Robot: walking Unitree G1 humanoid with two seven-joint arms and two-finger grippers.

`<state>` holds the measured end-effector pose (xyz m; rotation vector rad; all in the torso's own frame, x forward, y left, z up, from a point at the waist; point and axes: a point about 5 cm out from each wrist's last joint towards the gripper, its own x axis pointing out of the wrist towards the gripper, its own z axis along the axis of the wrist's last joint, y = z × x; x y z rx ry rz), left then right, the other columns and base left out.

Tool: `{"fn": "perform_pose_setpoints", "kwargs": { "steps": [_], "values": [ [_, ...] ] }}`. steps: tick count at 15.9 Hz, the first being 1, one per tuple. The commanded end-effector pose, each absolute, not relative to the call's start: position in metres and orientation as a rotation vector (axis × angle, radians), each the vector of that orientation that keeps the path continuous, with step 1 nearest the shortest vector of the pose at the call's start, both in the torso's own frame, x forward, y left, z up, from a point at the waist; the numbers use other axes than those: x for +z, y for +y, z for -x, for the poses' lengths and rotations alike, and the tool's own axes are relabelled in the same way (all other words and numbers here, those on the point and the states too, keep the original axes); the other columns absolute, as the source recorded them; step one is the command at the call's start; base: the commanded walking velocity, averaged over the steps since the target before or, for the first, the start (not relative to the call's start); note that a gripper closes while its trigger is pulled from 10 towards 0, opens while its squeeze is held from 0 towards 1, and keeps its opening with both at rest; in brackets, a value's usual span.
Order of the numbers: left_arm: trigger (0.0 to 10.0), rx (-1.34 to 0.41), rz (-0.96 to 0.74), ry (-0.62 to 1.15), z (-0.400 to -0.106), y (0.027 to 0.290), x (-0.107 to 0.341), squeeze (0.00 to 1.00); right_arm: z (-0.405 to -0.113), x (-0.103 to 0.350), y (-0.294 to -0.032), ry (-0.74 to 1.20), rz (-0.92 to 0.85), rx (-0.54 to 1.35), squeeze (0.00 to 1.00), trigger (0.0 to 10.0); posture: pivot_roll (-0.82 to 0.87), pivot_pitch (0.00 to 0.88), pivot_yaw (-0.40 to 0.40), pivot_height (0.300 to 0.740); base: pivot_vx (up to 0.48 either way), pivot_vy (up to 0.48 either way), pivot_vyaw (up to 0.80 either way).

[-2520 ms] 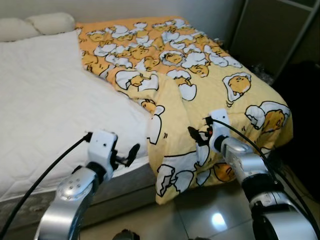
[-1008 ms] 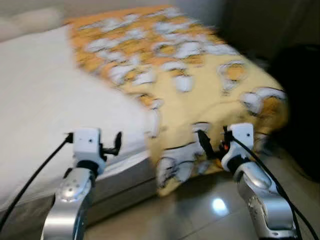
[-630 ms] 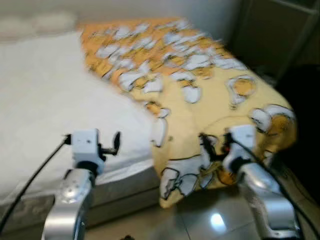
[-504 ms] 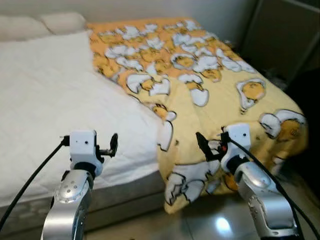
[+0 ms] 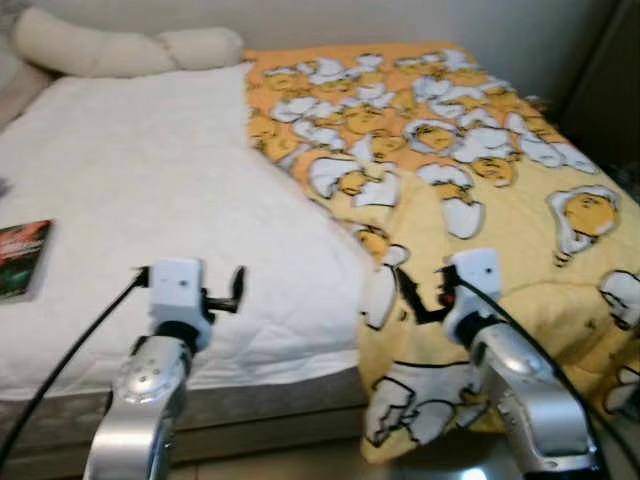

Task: Clean up the room

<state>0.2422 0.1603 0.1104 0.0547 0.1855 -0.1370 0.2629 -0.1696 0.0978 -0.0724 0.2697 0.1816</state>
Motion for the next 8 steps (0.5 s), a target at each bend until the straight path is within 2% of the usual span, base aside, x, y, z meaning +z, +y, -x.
{"fn": "perform_pose_setpoints", "kwargs": {
  "steps": [1,2,3,4,5,6,8],
  "values": [
    [10.0,-0.174,-0.07,0.2,-0.241,0.157,0.109,0.0,-0.264,0.095,-0.173,0.295,0.081,0.144,0.0,10.0,-0.03,0.0,0.007,0.74,0.0,0.0,0.0],
    [10.0,-0.204,-0.067,0.207,-0.241,0.155,0.109,0.0,-0.266,0.091,-0.177,0.319,0.072,0.106,0.0,10.0,-0.03,0.0,0.009,0.74,0.0,0.0,0.0],
    [10.0,-0.254,-0.062,0.207,-0.241,0.152,0.109,0.0,-0.272,0.083,-0.182,0.358,0.045,0.08,0.31,10.0,-0.03,0.0,0.011,0.74,0.0,0.0,0.0],
    [10.0,-0.266,-0.061,0.207,-0.242,0.151,0.11,0.0,-0.274,0.082,-0.183,0.362,0.045,0.076,0.31,10.0,-0.03,0.0,0.013,0.74,0.0,0.0,0.0],
    [10.0,-0.315,-0.063,0.207,-0.243,0.148,0.111,0.0,-0.282,0.076,-0.186,0.384,0.03,0.064,1.0,10.0,-0.02,0.0,0.014,0.74,0.0,0.0,0.0],
    [10.0,-0.347,-0.064,0.211,-0.243,0.146,0.112,0.0,-0.287,0.073,-0.188,0.399,0.022,0.063,1.0,10.0,-0.02,0.0,0.015,0.74,0.0,0.0,0.0],
    [10.0,-0.553,-0.087,0.253,-0.241,0.135,0.115,0.0,-0.315,0.058,-0.2,0.456,-0.004,0.061,1.0,10.0,0.01,0.0,0.019,0.74,0.0,0.0,0.0]
  ]
}}
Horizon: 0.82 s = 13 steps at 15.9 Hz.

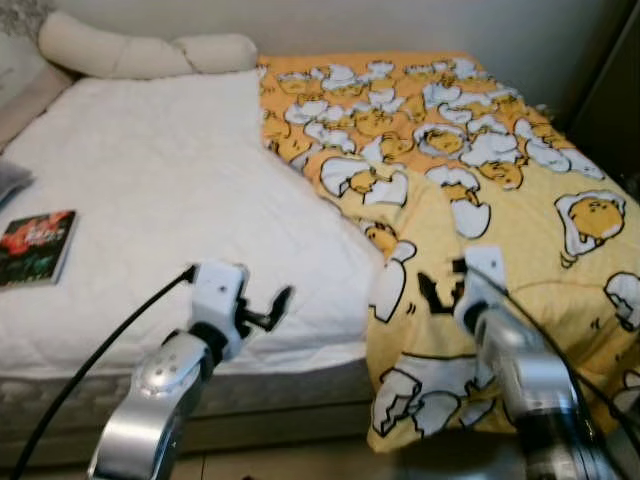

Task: Clean up the room

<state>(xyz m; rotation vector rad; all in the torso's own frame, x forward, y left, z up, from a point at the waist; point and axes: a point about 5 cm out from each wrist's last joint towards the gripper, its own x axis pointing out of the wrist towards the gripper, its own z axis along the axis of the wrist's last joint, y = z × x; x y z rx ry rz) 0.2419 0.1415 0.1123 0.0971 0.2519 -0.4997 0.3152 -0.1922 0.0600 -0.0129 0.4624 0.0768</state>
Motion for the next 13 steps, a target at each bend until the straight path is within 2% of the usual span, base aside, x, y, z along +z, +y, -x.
{"fn": "perform_pose_setpoints", "kwargs": {
  "steps": [1,4,8,9,10,11,13],
  "values": [
    [10.0,-0.599,-0.105,0.262,-0.242,0.133,0.116,0.0,-0.321,0.055,-0.205,0.477,0.009,0.05,1.0,10.0,0.02,0.0,0.022,0.74,0.0,0.0,0.0],
    [10.0,-0.631,-0.131,0.264,-0.243,0.134,0.121,0.0,-0.331,0.053,-0.22,0.531,0.031,0.015,1.0,10.0,0.06,0.033,0.038,0.74,0.0,0.0,0.0],
    [10.0,-0.669,-0.16,0.299,-0.228,0.142,0.126,0.0,-0.337,0.058,-0.245,0.556,0.015,-0.092,1.0,10.0,0.14,0.114,0.064,0.74,0.0,0.0,0.0],
    [10.0,-0.671,-0.168,0.305,-0.224,0.144,0.128,0.0,-0.336,0.058,-0.25,0.557,-0.004,-0.125,0.4,10.0,0.15,0.122,0.069,0.74,0.0,0.0,0.0],
    [10.0,-0.672,-0.171,0.308,-0.222,0.145,0.13,0.0,-0.335,0.057,-0.253,0.557,-0.032,-0.14,0.04,10.0,0.17,0.134,0.078,0.74,0.0,0.0,0.0],
    [10.0,-0.674,-0.18,0.316,-0.217,0.148,0.133,0.0,-0.332,0.054,-0.256,0.568,-0.084,-0.144,0.0,10.0,0.18,0.147,0.088,0.74,0.0,0.0,0.0],
    [10.0,-0.678,-0.185,0.326,-0.211,0.151,0.136,0.0,-0.328,0.049,-0.254,0.566,-0.174,-0.104,0.0,10.0,0.2,0.165,0.107,0.74,0.0,0.0,0.0]
  ]
}}
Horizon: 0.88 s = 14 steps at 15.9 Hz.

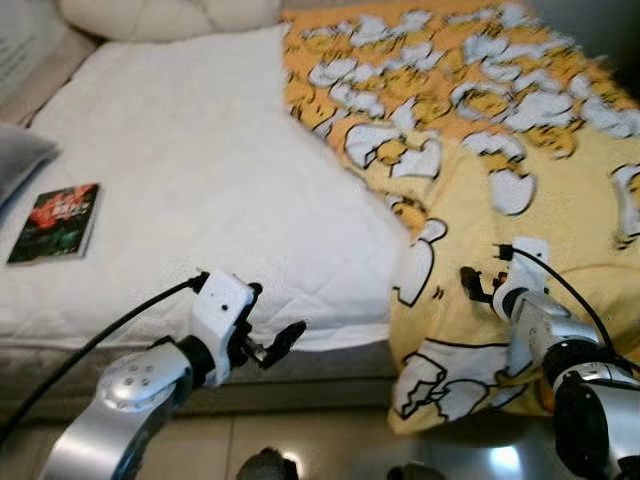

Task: Clean up the room

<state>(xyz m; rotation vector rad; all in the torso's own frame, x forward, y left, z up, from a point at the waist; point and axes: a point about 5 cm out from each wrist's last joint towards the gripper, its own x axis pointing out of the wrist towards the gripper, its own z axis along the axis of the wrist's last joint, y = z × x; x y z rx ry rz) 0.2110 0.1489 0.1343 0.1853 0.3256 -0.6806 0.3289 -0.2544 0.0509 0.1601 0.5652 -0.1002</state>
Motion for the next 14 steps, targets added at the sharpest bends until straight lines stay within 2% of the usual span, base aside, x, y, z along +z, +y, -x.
{"fn": "perform_pose_setpoints", "kwargs": {
  "steps": [1,4,5,6,8,9,10,14],
  "values": [
    [10.0,-0.681,-0.19,0.334,-0.208,0.152,0.137,0.0,-0.326,0.047,-0.254,0.557,-0.22,-0.09,0.0,10.0,0.21,0.17,0.115,0.74,0.0,0.0,0.0],
    [10.0,-0.686,-0.2,0.341,-0.205,0.154,0.14,0.0,-0.329,0.054,-0.257,0.476,-0.339,-0.077,0.0,10.0,0.2,0.165,0.119,0.74,0.0,0.0,0.0],
    [10.0,-0.687,-0.202,0.337,-0.206,0.152,0.142,0.0,-0.332,0.06,-0.257,0.438,-0.353,-0.057,0.0,4.2,0.2,0.157,0.116,0.74,0.0,0.0,0.0],
    [10.0,-0.687,-0.2,0.335,-0.206,0.151,0.142,0.0,-0.333,0.062,-0.257,0.427,-0.357,-0.053,0.0,2.9,0.2,0.15,0.11,0.74,0.0,0.0,0.0],
    [10.0,-0.69,-0.197,0.33,-0.207,0.148,0.141,0.0,-0.336,0.065,-0.255,0.39,-0.388,-0.041,0.0,2.5,0.19,0.127,0.099,0.74,0.0,0.0,0.0],
    [10.0,-0.69,-0.196,0.327,-0.208,0.146,0.141,0.0,-0.335,0.064,-0.252,0.384,-0.4,-0.02,0.0,0.4,0.19,0.121,0.098,0.74,0.0,0.0,0.0],
    [10.0,-0.69,-0.195,0.326,-0.209,0.145,0.14,0.0,-0.334,0.06,-0.248,0.39,-0.407,0.008,0.0,0.0,0.18,0.116,0.099,0.74,0.0,0.0,0.0],
    [10.0,-0.701,-0.209,0.329,-0.212,0.144,0.139,0.0,-0.327,0.049,-0.239,0.419,-0.421,0.051,0.0,0.0,0.18,0.104,0.108,0.74,0.0,0.0,0.0]
  ]
}}
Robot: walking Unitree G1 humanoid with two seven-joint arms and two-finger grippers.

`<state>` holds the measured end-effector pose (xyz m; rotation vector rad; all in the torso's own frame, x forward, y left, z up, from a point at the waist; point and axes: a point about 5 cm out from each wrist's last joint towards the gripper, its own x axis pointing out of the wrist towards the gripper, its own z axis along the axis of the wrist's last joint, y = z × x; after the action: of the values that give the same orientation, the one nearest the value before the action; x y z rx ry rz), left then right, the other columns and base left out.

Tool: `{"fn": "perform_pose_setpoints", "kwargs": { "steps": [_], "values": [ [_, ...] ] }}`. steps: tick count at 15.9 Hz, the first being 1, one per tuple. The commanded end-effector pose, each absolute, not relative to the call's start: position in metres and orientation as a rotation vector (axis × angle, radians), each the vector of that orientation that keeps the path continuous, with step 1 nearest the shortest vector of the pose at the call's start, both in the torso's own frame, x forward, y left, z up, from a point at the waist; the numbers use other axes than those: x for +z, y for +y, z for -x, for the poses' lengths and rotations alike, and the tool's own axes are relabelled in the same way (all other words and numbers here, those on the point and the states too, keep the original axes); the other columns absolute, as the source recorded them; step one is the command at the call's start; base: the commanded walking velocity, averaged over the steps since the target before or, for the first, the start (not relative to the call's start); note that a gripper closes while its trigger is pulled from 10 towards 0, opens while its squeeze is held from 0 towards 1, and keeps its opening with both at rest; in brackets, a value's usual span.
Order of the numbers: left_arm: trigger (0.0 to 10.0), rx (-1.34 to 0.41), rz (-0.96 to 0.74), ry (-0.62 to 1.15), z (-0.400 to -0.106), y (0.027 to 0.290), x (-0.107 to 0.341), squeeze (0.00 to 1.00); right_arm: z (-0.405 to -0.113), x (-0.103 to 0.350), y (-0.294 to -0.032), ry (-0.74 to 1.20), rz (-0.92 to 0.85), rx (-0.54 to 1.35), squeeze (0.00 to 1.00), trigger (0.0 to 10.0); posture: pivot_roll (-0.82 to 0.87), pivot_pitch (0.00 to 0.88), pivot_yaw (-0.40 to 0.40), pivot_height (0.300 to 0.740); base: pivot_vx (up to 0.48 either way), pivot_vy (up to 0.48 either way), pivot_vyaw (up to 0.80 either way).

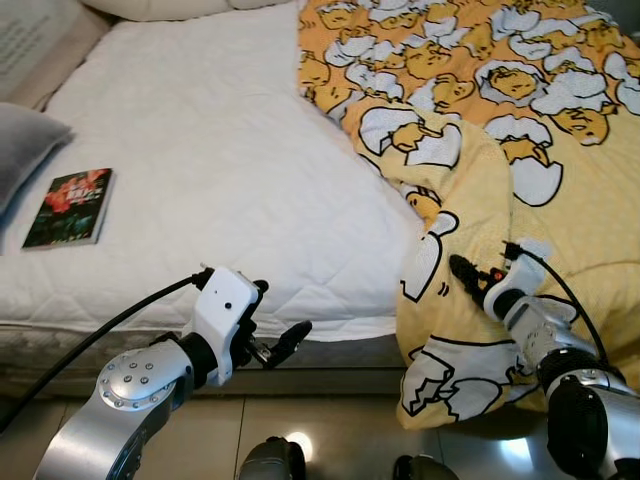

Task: Clean up the room

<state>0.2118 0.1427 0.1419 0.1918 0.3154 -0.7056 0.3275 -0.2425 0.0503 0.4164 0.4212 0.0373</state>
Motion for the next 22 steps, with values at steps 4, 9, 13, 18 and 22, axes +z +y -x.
{"fn": "perform_pose_setpoints", "kwargs": {
  "steps": [4,9,13,18,22],
  "values": [
    [10.0,-0.696,-0.214,0.319,-0.218,0.144,0.14,0.0,-0.329,0.05,-0.236,0.397,-0.434,0.053,0.0,0.0,0.16,0.096,0.108,0.74,0.0,0.0,0.0],
    [10.0,-0.688,-0.211,0.295,-0.225,0.14,0.138,0.0,-0.332,0.054,-0.234,0.372,-0.405,0.048,0.0,0.0,0.14,0.069,0.096,0.74,0.0,0.0,0.0],
    [10.0,-0.684,-0.201,0.287,-0.23,0.138,0.137,0.0,-0.332,0.053,-0.232,0.382,-0.39,0.055,0.0,0.0,0.13,0.053,0.085,0.74,0.0,0.0,0.0],
    [10.0,-0.677,-0.194,0.296,-0.236,0.138,0.131,0.0,-0.338,0.057,-0.224,0.376,-0.373,0.069,0.0,0.0,0.11,0.028,0.075,0.74,0.0,0.0,0.0],
    [10.0,-0.699,-0.17,0.296,-0.238,0.136,0.129,0.0,-0.35,0.068,-0.185,0.352,-0.289,0.26,0.0,0.0,0.1,0.023,0.069,0.74,0.0,0.0,0.0]
  ]
}}
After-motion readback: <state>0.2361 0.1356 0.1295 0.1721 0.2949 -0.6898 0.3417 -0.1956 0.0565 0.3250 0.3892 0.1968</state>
